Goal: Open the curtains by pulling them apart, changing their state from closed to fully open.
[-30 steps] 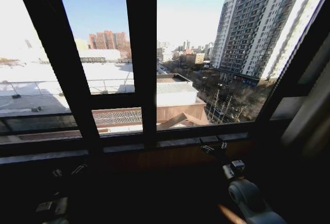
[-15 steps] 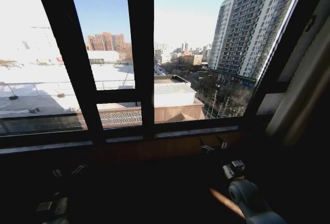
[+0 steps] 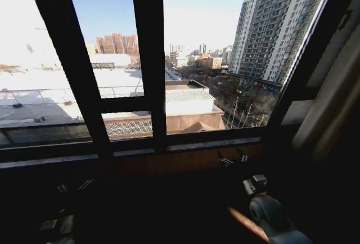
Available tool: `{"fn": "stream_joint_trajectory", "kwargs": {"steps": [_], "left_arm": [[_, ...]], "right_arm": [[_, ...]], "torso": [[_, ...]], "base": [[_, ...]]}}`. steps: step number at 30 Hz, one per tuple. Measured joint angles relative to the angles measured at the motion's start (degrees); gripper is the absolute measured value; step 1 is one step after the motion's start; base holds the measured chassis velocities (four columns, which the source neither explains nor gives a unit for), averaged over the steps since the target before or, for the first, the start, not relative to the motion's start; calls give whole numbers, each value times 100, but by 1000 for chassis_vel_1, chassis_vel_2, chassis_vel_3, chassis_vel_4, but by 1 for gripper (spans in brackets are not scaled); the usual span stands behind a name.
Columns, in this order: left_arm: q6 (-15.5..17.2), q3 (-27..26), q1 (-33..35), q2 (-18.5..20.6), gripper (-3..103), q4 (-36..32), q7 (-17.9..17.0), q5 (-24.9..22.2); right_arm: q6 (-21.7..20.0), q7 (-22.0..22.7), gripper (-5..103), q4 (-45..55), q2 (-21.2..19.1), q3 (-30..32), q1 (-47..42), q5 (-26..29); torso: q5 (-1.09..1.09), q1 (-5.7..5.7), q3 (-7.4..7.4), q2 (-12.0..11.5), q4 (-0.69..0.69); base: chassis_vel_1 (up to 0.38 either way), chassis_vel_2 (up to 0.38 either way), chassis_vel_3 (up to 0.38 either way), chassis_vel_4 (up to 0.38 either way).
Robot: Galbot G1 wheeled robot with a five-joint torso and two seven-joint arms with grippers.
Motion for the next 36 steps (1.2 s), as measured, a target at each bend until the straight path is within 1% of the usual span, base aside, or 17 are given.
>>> {"fn": "stream_joint_trajectory", "kwargs": {"steps": [5, 8, 10, 13, 17, 21, 24, 28, 31, 36], "left_arm": [[0, 0, -1, 0, 100, 0, 0, 0], [0, 0, -1, 0, 100, 0, 0, 0], [0, 0, -1, 0, 100, 0, 0, 0], [0, 0, 0, 0, 100, 0, 0, 0], [0, 0, 0, 0, 100, 0, 0, 0], [0, 0, 2, -2, 100, 0, 2, 0], [0, 0, 0, -1, 100, -1, 2, 0], [0, 0, -2, 0, 100, 0, 1, 0], [0, -1, -3, 1, 100, 0, 1, 0], [0, -1, -1, 1, 100, 0, 1, 1]], "right_arm": [[0, 0, 100, 0, 0, 0, 0, 0], [0, 0, 100, 0, 0, 0, 0, 0], [0, 0, 100, 0, 0, 0, 0, 0], [0, 0, 100, 0, 0, 0, 0, 0], [0, 0, 100, 0, 0, 0, 0, 0], [0, 0, 100, 0, 0, 1, -1, 0], [0, 1, 100, 0, -1, 1, -1, 0], [0, 0, 100, 0, 0, -1, 1, 0], [0, 0, 100, 0, 0, -1, 1, 0], [0, 0, 100, 0, 0, -1, 1, 0]], "torso": [[2, 2, 1, -1, 0], [2, 3, 1, -2, -1], [4, 3, 1, -1, -1], [0, 3, 2, -2, -1], [3, 1, 1, -1, -2], [5, -5, -2, 4, -2], [5, -3, 0, 1, -2], [-5, 8, 3, -4, 2], [2, 10, 4, -5, 0], [3, 3, 1, -3, -1]], "base": [[2, -60, 6, 56], [-12, -211, 1, 229], [6, -306, 8, 300], [-10, -416, 2, 418], [6, -417, 9, 397], [3, -268, 4, 226], [21, -70, -12, 39], [0, 0, 0, 0], [66, -6, -82, 2], [120, -127, -149, 122]]}}
